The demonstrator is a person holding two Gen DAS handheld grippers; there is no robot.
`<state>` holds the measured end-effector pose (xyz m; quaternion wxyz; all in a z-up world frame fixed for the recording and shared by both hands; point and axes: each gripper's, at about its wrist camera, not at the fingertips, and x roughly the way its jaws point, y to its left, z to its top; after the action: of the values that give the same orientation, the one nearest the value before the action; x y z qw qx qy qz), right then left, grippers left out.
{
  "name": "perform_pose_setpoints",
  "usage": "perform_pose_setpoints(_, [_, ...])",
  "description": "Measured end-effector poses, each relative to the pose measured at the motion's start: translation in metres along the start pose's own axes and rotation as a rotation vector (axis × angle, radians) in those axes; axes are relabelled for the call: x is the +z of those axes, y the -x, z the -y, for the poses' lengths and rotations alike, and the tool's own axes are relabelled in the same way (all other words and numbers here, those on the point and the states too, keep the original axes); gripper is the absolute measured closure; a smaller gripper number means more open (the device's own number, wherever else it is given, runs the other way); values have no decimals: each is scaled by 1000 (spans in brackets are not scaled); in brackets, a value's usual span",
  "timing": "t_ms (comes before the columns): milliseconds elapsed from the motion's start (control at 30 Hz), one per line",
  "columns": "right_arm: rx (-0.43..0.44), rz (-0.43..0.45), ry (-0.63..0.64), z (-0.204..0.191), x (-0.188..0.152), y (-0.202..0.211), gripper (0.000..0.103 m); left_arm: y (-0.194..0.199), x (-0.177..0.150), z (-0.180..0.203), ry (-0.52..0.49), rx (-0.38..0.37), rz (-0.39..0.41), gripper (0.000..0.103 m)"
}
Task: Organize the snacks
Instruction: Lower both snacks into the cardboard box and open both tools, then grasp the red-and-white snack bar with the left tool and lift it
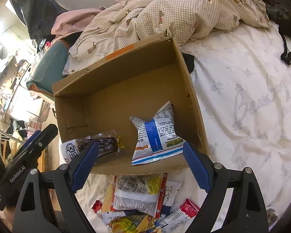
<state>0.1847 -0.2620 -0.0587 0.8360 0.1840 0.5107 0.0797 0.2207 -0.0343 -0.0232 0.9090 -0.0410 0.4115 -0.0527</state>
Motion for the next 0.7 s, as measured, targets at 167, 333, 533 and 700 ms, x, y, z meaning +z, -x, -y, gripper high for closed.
perform_pose_setpoints(167, [-7, 11, 10, -2, -4, 6, 12, 13, -5, -4, 4, -6, 0, 7])
perform_pose_setpoints(333, [1, 14, 2, -3, -17, 16, 12, 31, -18, -10, -29, 9, 12, 7])
perform_pose_setpoints(533, [-1, 22, 14, -7, -34, 34, 12, 47, -35, -25, 9, 9, -5, 7])
perform_pose_setpoints(700, [-2, 15, 12, -5, -52, 43, 12, 60, -49, -33, 15, 21, -6, 7])
